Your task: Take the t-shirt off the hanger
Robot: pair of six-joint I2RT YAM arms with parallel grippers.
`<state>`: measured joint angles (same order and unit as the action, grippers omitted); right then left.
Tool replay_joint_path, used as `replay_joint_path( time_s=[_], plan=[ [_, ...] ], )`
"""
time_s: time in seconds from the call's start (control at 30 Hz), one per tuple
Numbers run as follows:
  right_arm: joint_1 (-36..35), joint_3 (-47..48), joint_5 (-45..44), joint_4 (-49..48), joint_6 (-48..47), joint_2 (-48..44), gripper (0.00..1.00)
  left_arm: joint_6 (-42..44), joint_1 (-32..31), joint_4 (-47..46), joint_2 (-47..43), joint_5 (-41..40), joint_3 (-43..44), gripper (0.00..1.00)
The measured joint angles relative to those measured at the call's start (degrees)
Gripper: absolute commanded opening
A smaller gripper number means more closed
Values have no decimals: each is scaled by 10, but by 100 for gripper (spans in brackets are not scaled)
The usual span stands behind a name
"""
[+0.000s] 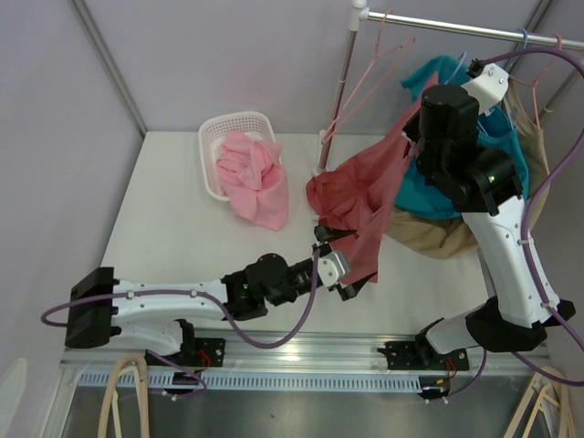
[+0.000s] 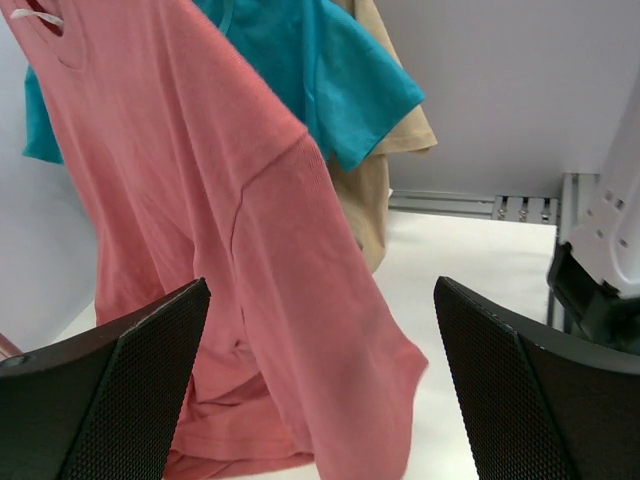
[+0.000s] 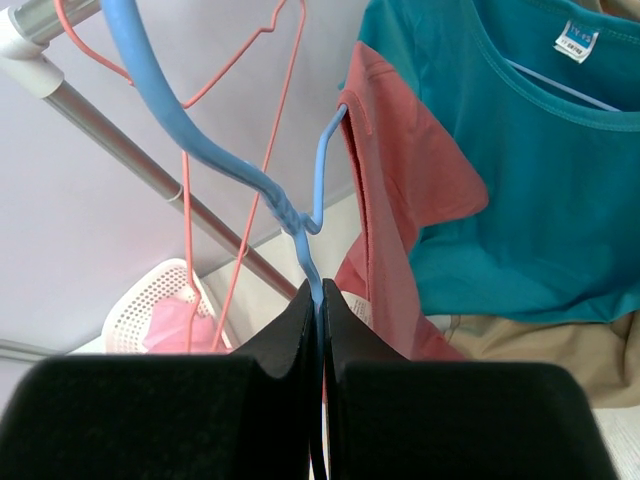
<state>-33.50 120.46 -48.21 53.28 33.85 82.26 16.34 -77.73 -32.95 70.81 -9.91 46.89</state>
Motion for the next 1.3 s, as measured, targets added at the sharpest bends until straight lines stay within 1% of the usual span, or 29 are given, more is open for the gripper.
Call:
replay_joint_path(
  time_s=[0.07,0.13,0.17,0.2,0.23,0.27,0.3,0.33,0.43,0.47,0.53,0.67,0.8,0.97,1.17,1.23,1.3],
  plan=[
    [-2,0,0,0,0,0,0,0,0,-5,27,-9,18,100],
    [-5,0,0,0,-1,0,0,0,0,-6,52,-16,35,96],
    [-5,0,0,0,-2,0,0,-2,0,-4,63,-16,43,83],
    [-6,0,-1,0,-3,0,0,-5,0,-3,72,-17,50,74],
    [-6,0,-1,0,-4,0,0,-9,1,0,80,-18,58,68],
    [-6,0,-1,0,-5,-1,0,-10,1,3,87,-19,65,57],
    [-6,0,-2,0,-6,-1,0,-13,2,5,91,-19,71,53],
    [-6,0,-2,0,-7,-2,0,-13,2,7,95,-21,76,51],
    [-6,0,-2,0,-9,-5,0,-15,3,11,103,-29,93,35],
    [-6,0,-2,-1,-9,-7,0,-15,4,15,106,-31,100,18],
    [-6,0,-2,-1,-9,-10,0,-15,5,27,111,-37,117,1],
    [-6,-3,-2,-9,-11,-14,0,-19,5,47,113,-45,137,1],
    [-6,-19,-7,-21,-21,-17,0,-19,-1,76,100,-45,135,1],
    [10,-26,-4,-36,-39,-9,0,-18,-47,109,20,-67,90,1],
    [92,-23,56,-38,-41,13,0,-31,-123,113,-87,-121,19,1],
    [112,-10,77,-31,-41,28,0,-53,-136,107,-103,-132,-9,1],
    [123,13,96,-20,-41,49,0,-78,-146,94,-99,-142,-38,1]
  ],
)
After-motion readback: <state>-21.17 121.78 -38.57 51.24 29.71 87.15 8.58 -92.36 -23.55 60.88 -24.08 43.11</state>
